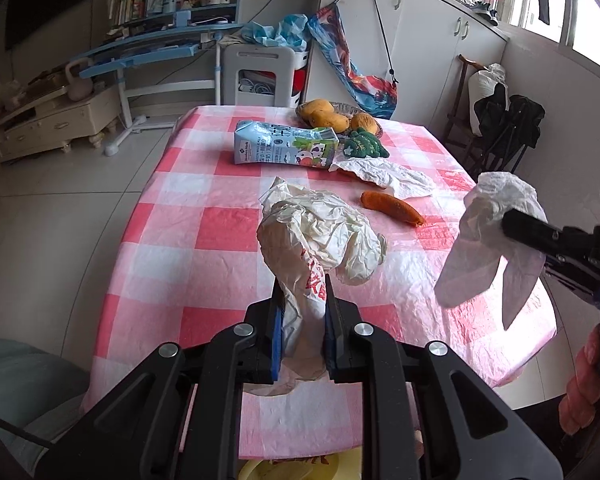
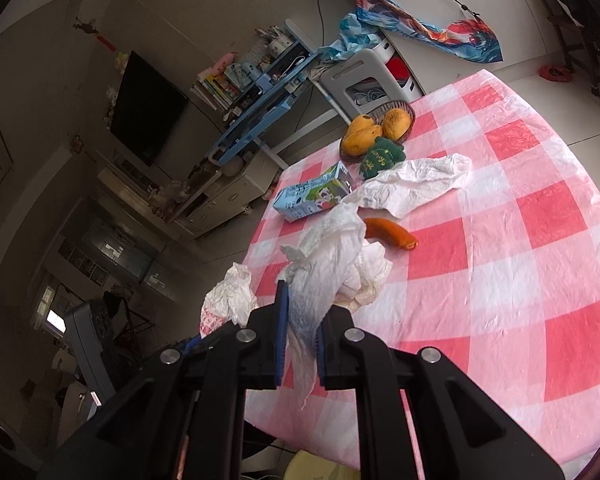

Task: Collect trash
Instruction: 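Carry both bags to the basin and open the right gripper to drop the sheet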

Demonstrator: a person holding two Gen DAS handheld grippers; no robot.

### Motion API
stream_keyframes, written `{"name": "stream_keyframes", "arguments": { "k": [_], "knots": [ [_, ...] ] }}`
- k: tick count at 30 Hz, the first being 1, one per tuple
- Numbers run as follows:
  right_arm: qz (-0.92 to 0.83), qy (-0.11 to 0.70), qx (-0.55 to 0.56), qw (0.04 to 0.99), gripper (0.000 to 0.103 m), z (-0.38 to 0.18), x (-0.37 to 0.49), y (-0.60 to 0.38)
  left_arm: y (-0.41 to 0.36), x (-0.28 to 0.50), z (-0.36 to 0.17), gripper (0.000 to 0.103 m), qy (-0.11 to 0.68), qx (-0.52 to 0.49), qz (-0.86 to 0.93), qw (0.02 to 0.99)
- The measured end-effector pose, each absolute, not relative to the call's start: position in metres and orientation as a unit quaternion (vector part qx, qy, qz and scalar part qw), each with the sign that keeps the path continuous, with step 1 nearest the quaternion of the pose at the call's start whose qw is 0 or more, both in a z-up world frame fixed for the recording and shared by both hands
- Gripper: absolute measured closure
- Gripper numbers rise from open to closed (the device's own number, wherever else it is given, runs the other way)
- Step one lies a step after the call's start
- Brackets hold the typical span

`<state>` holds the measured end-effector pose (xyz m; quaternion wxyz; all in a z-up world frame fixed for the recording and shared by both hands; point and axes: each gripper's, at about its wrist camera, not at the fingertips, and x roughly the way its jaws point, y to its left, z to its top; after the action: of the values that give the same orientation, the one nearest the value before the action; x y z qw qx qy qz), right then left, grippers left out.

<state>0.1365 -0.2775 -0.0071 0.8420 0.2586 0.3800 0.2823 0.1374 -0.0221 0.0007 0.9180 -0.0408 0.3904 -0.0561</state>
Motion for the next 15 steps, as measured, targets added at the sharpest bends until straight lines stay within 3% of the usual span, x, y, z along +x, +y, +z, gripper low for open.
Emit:
{"name": "stream_keyframes", "arguments": {
  "k": [15],
  "knots": [
    [0.361, 0.480, 0.194, 0.776, 0.090, -0.050, 0.059, -0.217, -0.012, 0.111, 0.010, 0.087, 0.386, -0.048, -0.050, 0.920]
  ]
}}
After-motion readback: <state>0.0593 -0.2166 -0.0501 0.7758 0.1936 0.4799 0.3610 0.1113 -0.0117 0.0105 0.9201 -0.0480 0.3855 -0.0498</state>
